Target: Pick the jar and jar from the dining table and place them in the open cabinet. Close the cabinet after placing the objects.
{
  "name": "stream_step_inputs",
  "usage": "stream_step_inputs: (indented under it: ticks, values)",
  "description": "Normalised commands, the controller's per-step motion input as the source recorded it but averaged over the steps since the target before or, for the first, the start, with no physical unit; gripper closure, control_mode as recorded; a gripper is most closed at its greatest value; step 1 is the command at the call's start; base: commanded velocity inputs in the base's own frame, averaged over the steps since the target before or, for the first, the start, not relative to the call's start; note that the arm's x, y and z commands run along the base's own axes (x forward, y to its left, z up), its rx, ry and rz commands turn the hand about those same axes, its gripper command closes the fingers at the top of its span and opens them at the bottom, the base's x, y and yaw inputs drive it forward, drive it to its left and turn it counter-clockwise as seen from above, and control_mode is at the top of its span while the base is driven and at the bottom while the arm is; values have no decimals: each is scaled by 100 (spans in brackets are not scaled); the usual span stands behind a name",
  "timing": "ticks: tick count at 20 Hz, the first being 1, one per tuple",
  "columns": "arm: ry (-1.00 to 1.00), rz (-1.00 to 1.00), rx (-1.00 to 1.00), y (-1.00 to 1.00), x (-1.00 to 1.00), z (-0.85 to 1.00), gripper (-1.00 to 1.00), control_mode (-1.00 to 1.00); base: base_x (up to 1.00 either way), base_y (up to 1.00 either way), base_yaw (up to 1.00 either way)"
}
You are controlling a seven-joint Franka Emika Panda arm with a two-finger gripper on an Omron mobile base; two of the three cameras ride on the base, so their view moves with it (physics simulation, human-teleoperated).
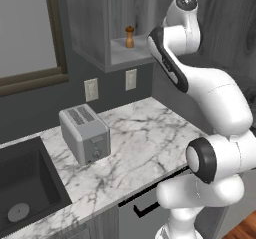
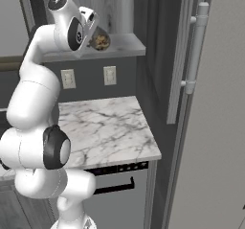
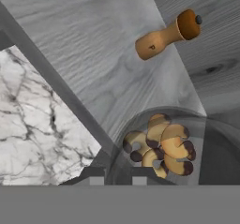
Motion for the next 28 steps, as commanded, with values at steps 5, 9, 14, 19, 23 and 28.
stream_step_inputs:
  ticks: [5,9,14,19,23,28]
  values:
    - [0,0,-1,0,29,-4,100,-100,0,0,0]
    - [0,1,0,0,32,-1,100,-100,0,0,0]
    - [0,1,-1,0,37,-7,100,-100,0,0,0]
    - [0,2,-3,0,38,-14,100,-100,0,0,0]
    - [0,4,-4,0,34,-21,100,-100,0,0,0]
    - [1,4,-5,-1,29,-26,100,-100,0,0,0]
